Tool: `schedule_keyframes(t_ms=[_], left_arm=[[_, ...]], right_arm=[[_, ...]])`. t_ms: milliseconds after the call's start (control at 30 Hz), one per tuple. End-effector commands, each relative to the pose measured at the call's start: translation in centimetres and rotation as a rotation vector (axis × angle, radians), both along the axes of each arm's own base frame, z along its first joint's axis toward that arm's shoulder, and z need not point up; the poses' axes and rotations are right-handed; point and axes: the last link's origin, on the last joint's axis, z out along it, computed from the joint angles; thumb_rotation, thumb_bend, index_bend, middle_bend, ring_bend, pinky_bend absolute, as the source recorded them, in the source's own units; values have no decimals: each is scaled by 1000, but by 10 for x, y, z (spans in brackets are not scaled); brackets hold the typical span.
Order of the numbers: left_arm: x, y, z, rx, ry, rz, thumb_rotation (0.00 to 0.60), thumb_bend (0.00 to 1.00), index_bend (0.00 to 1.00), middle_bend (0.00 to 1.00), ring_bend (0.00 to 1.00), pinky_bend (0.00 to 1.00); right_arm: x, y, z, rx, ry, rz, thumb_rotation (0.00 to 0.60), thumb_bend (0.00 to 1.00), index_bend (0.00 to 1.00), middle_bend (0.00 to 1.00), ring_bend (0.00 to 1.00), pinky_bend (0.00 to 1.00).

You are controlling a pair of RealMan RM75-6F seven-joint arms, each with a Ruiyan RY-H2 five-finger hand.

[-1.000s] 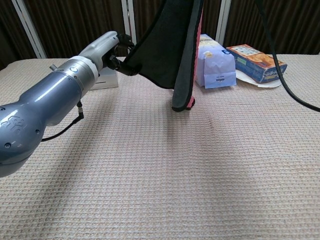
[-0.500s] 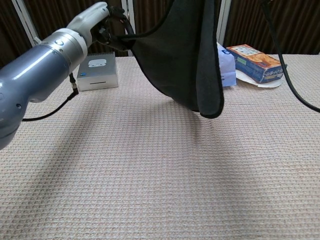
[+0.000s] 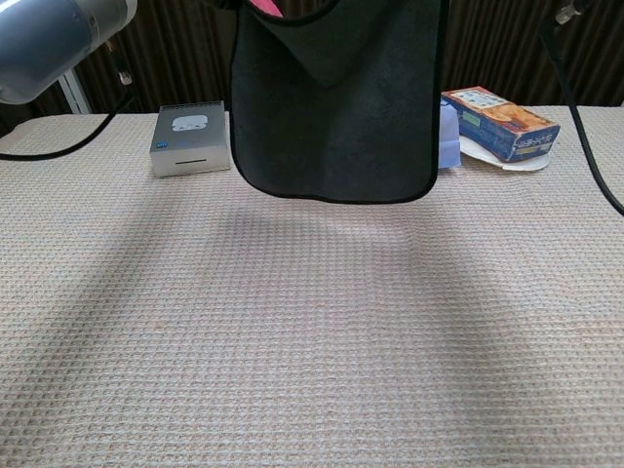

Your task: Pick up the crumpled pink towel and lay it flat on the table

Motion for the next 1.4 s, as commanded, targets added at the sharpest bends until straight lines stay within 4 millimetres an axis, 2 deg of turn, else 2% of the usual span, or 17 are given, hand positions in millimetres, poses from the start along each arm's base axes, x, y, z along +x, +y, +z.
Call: schedule_keyframes(t_ms=[33, 233, 567, 733, 900, 1167, 1400], left_arm=[[6, -1, 7, 12, 1, -9, 600, 491, 584, 13, 0, 0], [9, 3, 12, 28, 11, 0, 600, 491, 585, 18, 0, 0], [11, 19, -3, 20, 19, 34, 600, 491, 587, 22, 0, 0], [20, 28, -7, 29, -16, 30, 600, 490, 583, 21, 0, 0], [18, 26, -14, 31, -7, 16, 600, 489, 582, 21, 0, 0], [-15, -10, -41, -45, 22, 4, 600, 489, 584, 22, 0, 0], [-47, -49, -50, -116, -12, 29, 600, 488, 584, 25, 0, 0]], right_arm=[[-6, -1, 0, 3, 0, -11, 600, 461, 638, 120, 0, 0], [-17, -7, 1, 5, -12, -37, 600, 462, 638, 120, 0, 0], [-38, -30, -2, -1, -22, -87, 600, 462, 639, 122, 0, 0], [-39, -42, -5, -5, -30, -83, 600, 461, 639, 122, 0, 0], [-44, -42, -11, 6, -35, -76, 600, 461, 638, 122, 0, 0], [-65, -12, -30, 76, -20, -87, 600, 461, 639, 122, 0, 0], [-76, 21, -48, 133, -8, -81, 600, 461, 638, 122, 0, 0]])
